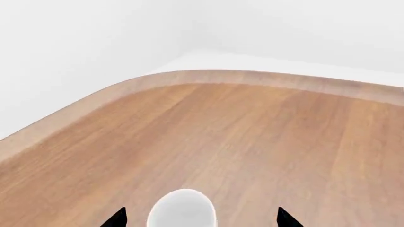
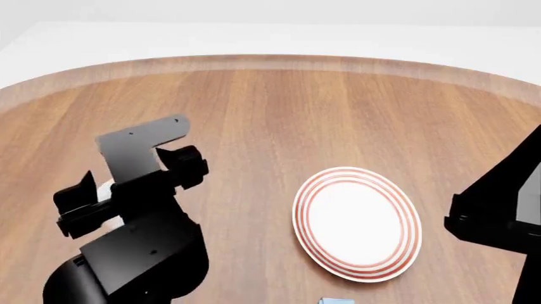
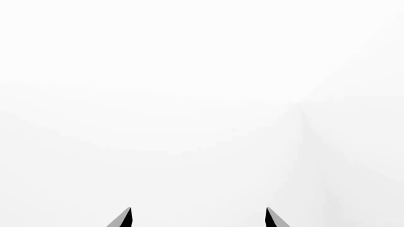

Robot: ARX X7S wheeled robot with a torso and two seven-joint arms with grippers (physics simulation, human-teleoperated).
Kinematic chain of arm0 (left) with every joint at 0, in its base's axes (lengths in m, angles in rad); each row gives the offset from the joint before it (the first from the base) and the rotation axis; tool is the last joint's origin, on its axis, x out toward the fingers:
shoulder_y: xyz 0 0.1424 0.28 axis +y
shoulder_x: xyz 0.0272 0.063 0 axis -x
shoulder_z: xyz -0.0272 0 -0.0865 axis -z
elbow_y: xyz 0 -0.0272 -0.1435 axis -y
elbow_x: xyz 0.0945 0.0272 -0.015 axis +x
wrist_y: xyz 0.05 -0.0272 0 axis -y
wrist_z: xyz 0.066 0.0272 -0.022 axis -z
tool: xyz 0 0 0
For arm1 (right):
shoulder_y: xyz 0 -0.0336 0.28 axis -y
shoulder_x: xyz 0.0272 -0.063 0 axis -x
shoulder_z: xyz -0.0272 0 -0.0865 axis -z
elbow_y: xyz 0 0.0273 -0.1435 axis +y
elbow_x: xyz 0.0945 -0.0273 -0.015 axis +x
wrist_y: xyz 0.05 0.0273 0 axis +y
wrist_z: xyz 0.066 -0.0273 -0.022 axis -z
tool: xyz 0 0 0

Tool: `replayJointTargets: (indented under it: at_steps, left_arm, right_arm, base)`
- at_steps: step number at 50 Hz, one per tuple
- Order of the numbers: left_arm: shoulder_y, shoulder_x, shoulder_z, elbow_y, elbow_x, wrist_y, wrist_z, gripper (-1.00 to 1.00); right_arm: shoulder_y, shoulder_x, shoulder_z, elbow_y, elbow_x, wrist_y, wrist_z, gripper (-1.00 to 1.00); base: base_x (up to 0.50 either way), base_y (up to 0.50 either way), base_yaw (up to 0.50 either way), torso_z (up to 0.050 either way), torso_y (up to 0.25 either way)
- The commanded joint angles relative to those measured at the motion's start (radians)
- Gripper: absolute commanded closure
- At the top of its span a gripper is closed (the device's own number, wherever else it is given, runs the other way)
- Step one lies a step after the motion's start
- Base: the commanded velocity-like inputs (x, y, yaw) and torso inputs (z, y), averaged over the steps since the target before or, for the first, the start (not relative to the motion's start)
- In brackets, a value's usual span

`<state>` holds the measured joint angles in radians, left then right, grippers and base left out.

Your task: Pick up the white mug and put it on the plate, and put the chocolate pudding to the right of the plate.

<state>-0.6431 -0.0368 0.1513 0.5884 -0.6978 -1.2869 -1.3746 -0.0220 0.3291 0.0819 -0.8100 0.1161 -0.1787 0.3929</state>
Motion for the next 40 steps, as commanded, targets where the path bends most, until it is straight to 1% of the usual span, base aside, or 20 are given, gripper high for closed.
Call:
replayJointTargets:
  at_steps: [1,7,13,15,17,19,25,40]
  left_arm:
    - [-0.052,0.009,0.017,-0.173,-0.023,0.089,-0.101,-1.0]
    - [-0.068,0.013,0.011,-0.228,-0.02,0.093,-0.129,-1.0]
    - [-0.073,0.013,0.026,-0.283,-0.008,0.13,-0.132,-1.0]
    - [-0.073,0.011,0.033,-0.3,-0.007,0.145,-0.124,-1.0]
    - [-0.075,0.014,0.026,-0.34,-0.031,0.162,-0.091,-1.0]
    - [-0.072,0.009,0.037,-0.36,-0.017,0.185,-0.093,-1.0]
    - [-0.061,0.01,0.025,-0.427,-0.039,0.228,-0.064,-1.0]
    - [-0.053,-0.008,0.033,-0.531,-0.04,0.295,-0.067,-1.0]
  right_arm:
    - [-0.004,-0.013,0.013,-0.005,-0.017,-0.011,-0.024,-1.0]
    - [-0.006,-0.011,0.008,-0.002,-0.015,-0.013,-0.024,-1.0]
    - [-0.006,-0.008,0.006,-0.002,-0.011,-0.013,-0.022,-1.0]
    - [-0.007,-0.008,0.005,-0.001,-0.01,-0.013,-0.022,-1.0]
    - [-0.009,-0.007,0.002,-0.001,-0.01,-0.015,-0.022,-1.0]
    - [-0.009,-0.006,0.002,-0.001,-0.008,-0.014,-0.022,-1.0]
    - [-0.01,-0.004,0.0,0.001,-0.007,-0.016,-0.02,-1.0]
    - [-0.012,0.0,-0.008,0.012,-0.012,-0.021,-0.017,-1.0]
  base:
    - [0.0,0.0,0.0,0.0,0.0]
    - [0.0,0.0,0.0,0.0,0.0]
    - [0.0,0.0,0.0,0.0,0.0]
    - [0.0,0.0,0.0,0.0,0.0]
    - [0.0,0.0,0.0,0.0,0.0]
    - [0.0,0.0,0.0,0.0,0.0]
    - [0.0,0.0,0.0,0.0,0.0]
    - [0.0,0.0,0.0,0.0,0.0]
